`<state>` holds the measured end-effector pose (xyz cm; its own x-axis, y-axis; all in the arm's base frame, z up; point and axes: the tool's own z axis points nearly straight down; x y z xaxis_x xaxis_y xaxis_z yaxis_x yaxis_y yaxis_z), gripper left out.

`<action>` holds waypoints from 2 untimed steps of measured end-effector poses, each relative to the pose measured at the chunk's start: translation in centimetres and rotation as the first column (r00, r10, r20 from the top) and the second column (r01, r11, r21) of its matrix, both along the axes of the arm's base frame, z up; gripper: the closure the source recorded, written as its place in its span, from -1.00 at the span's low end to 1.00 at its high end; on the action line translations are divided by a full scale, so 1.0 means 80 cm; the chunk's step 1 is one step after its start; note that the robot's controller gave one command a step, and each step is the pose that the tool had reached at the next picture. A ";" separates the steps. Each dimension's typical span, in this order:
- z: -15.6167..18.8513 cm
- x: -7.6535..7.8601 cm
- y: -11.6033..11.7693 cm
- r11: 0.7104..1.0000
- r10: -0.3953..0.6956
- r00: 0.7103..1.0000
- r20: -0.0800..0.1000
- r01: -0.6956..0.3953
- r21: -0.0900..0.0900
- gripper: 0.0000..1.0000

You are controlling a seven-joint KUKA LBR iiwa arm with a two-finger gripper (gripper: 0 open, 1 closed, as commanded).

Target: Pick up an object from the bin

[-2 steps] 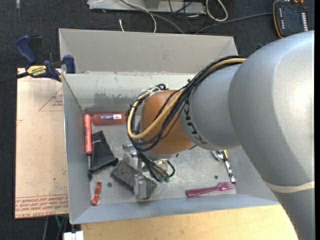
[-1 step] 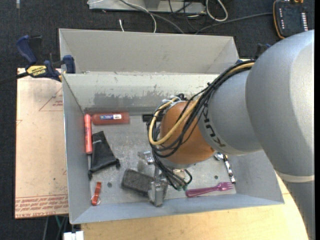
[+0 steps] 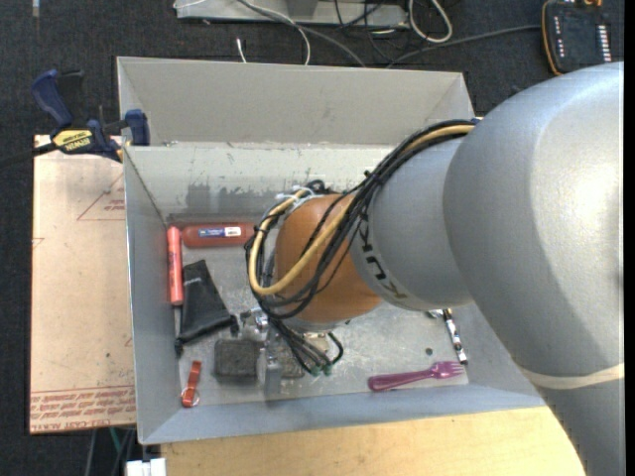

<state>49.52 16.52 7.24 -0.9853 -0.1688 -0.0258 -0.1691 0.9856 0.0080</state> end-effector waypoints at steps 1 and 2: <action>0.000 0.000 0.000 1.000 -0.001 1.000 0.000 0.001 0.000 1.00; 0.108 -0.011 0.001 1.000 0.014 1.000 0.001 -0.014 0.001 1.00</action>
Offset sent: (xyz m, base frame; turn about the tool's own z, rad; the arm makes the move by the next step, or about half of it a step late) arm -0.0088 0.0003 0.0864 -0.0157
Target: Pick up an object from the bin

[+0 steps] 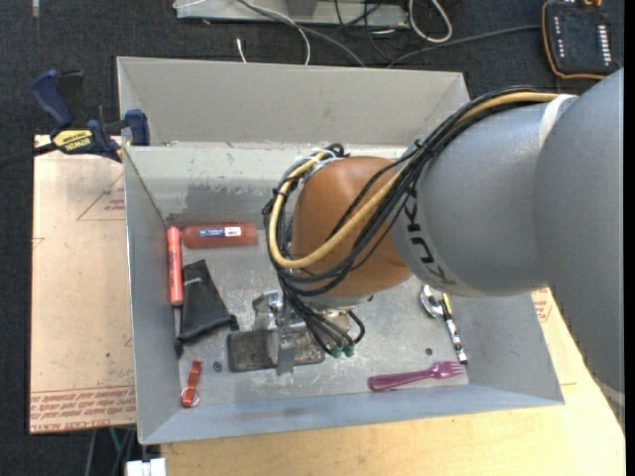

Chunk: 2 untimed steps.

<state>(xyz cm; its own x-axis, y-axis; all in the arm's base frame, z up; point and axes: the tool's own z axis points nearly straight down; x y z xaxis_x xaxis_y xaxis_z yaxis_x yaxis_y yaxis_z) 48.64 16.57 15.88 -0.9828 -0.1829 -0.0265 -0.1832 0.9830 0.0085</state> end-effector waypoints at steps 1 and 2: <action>0.025 0.018 0.035 1.000 -0.006 1.000 -0.002 0.006 0.001 1.00; 0.141 0.002 0.026 1.000 0.008 1.000 0.001 -0.008 -0.001 1.00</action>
Offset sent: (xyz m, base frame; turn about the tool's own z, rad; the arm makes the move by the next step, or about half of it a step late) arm -0.0014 0.0193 0.1355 -0.0129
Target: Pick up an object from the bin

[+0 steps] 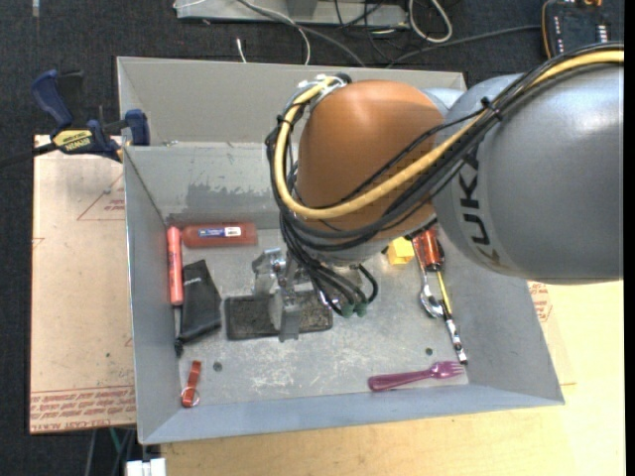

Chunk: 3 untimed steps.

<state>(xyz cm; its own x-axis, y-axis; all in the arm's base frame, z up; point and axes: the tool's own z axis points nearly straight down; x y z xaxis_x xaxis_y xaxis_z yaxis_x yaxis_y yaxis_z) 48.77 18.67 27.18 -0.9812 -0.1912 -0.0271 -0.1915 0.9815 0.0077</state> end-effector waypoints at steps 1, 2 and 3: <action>-0.080 0.001 0.005 1.000 0.009 1.000 -0.004 -0.009 0.000 1.00; -0.108 0.001 0.007 1.000 0.005 1.000 -0.012 -0.005 -0.003 1.00; -0.143 0.018 0.056 0.997 0.081 0.997 0.000 -0.081 0.000 1.00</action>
Offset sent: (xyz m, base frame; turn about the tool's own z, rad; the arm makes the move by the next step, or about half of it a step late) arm 0.0091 0.0136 0.0103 0.0245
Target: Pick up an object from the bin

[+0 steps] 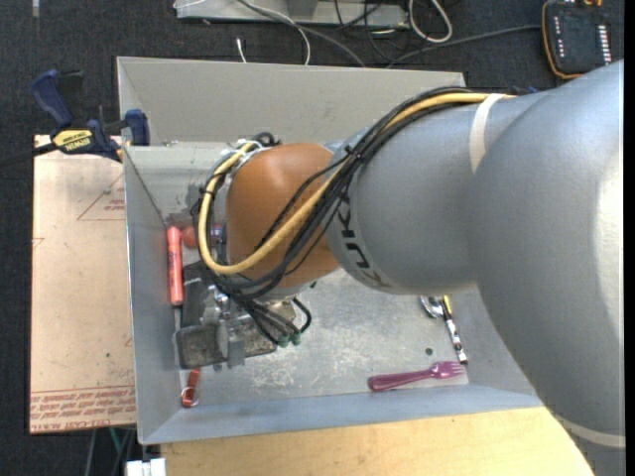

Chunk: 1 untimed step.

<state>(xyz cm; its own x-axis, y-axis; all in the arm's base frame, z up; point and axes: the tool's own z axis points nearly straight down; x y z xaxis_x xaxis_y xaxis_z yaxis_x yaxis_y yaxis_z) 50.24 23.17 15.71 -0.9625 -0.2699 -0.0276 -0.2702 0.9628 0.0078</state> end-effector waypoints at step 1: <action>0.019 -0.007 -0.021 0.999 -0.042 0.999 -0.015 0.042 -0.005 1.00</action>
Offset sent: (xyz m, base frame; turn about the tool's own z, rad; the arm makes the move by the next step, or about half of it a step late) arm -0.0023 0.0034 -0.0486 -0.0126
